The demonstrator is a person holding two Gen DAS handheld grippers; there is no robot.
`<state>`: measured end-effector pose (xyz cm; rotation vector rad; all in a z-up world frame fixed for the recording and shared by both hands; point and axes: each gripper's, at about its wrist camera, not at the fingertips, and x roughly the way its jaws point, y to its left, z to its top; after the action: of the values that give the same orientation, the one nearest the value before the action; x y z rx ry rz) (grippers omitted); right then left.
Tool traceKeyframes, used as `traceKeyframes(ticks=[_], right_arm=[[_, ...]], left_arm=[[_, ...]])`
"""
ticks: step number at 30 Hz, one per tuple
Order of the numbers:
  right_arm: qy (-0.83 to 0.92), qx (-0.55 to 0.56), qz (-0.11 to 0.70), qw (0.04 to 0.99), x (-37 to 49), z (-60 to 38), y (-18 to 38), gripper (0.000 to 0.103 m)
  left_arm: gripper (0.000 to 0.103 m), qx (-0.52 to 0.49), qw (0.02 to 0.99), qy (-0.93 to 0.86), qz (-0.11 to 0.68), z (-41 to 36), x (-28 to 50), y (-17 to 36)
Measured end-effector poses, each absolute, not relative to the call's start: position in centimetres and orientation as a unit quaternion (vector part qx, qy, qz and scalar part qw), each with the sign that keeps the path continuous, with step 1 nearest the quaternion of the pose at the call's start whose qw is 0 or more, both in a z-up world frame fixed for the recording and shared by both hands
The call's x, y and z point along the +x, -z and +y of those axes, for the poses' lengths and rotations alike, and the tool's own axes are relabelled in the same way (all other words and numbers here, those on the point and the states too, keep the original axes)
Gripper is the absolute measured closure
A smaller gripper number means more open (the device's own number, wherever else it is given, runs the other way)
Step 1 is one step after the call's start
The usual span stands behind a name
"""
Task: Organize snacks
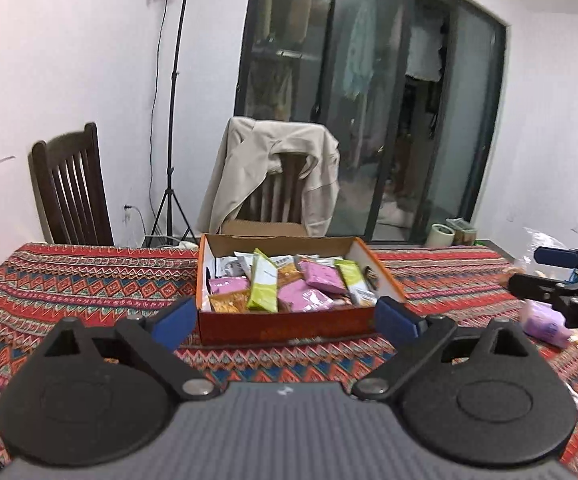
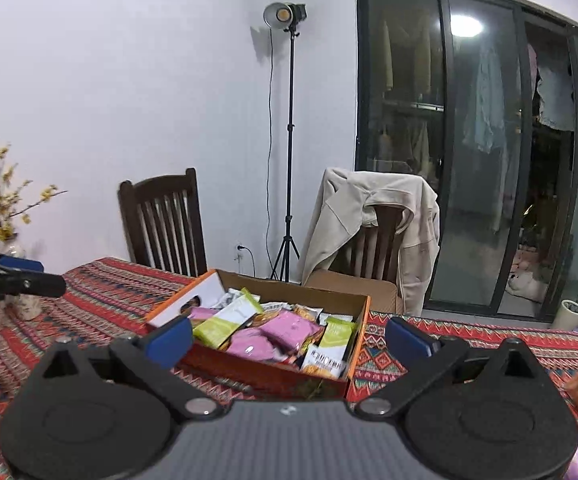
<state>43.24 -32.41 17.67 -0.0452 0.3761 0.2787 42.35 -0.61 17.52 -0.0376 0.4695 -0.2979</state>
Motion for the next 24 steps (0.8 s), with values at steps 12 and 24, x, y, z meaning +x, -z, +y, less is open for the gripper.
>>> traceKeyframes(ticks=[12, 24], right_arm=[[-0.161, -0.035, 0.161, 0.973, 25.0, -31.1, -15.9, 0.000], [-0.167, -0.025, 0.163, 0.972, 11.5, -27.9, -8.7, 0.000]], left_arm=[[0.000, -0.008, 0.979, 0.100, 0.177, 1.8, 23.4, -14.3], [0.000, -0.016, 0.982, 0.061, 0.180, 2.6, 9.9, -6.1]])
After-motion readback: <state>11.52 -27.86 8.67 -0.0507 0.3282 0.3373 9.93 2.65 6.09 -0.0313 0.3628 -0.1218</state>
